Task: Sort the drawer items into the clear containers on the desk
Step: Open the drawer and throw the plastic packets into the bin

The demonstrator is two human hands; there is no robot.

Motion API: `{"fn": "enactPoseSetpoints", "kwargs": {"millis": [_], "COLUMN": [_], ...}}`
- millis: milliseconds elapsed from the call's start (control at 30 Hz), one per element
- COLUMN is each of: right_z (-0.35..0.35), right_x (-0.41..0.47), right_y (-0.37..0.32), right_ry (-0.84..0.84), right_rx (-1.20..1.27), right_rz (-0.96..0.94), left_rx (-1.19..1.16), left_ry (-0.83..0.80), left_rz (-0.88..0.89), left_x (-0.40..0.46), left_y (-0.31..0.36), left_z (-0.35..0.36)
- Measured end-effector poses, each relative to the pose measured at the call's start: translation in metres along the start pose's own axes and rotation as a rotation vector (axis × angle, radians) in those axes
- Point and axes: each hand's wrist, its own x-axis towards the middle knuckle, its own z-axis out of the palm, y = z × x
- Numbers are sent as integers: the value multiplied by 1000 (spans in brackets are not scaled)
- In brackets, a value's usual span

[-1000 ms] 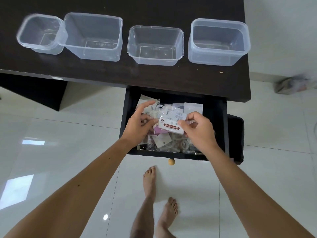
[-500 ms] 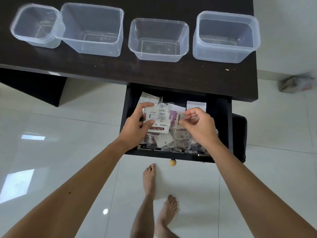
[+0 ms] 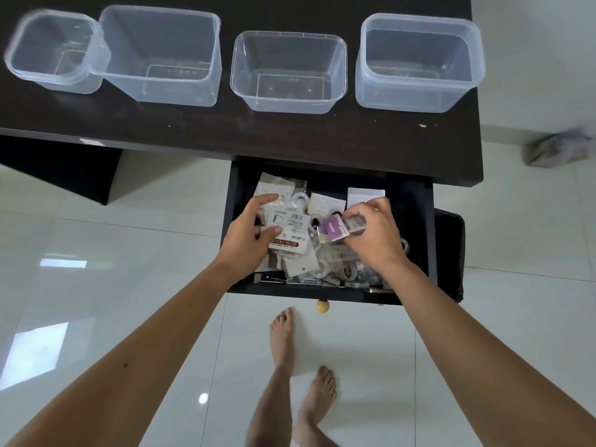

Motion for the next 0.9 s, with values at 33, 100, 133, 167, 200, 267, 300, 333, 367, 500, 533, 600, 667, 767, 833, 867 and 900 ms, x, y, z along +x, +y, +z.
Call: {"fn": "enactPoseSetpoints", "kwargs": {"millis": [33,100,133,167,200,267,300,333,367,500,533,600,667,767,833,867,900], "right_z": [-2,-6,-8,-11,-13,-21,-24,-26,-27,-17,-12,-4,1,-1,-11,-18,-25], "right_x": [-1,-4,-5,-7,-9,-13,-16,-19,-21,-23,-23,-23,-24,-25,-25,-24,-22], "right_y": [1,4,4,3,1,-8,-13,-19,-24,-41,-44,-49,-52,-49,-36,-28,-18], "right_ry": [10,36,68,107,136,126,86,29,-29,-152,-159,-160,-157,-164,-157,-152,-147], "right_rx": [11,45,76,113,157,249,291,342,400,474,460,451,466,419,341,274,185], "right_rz": [-14,-55,-84,-112,-124,-90,-65,-51,-50,-45,-31,4,31,8,-30,-56,-85], "left_rx": [2,-2,-12,-26,-45,-99,-132,-162,-190,-231,-211,-158,-138,-167,-163,-162,-157], "left_ry": [6,19,22,23,23,26,28,32,35,36,33,19,14,24,31,32,32], "left_rz": [2,14,23,31,39,45,43,38,31,44,57,93,115,138,145,144,146], "left_x": [0,-1,-2,-2,-3,-3,-4,-4,-4,-4,-5,-6,-7,-6,-4,-4,-4], "left_y": [1,3,4,6,7,8,9,10,10,14,14,14,13,9,6,6,6], "left_z": [0,0,0,0,0,-1,-1,-1,-1,-1,-2,-2,-2,-2,-3,-4,-4]}}
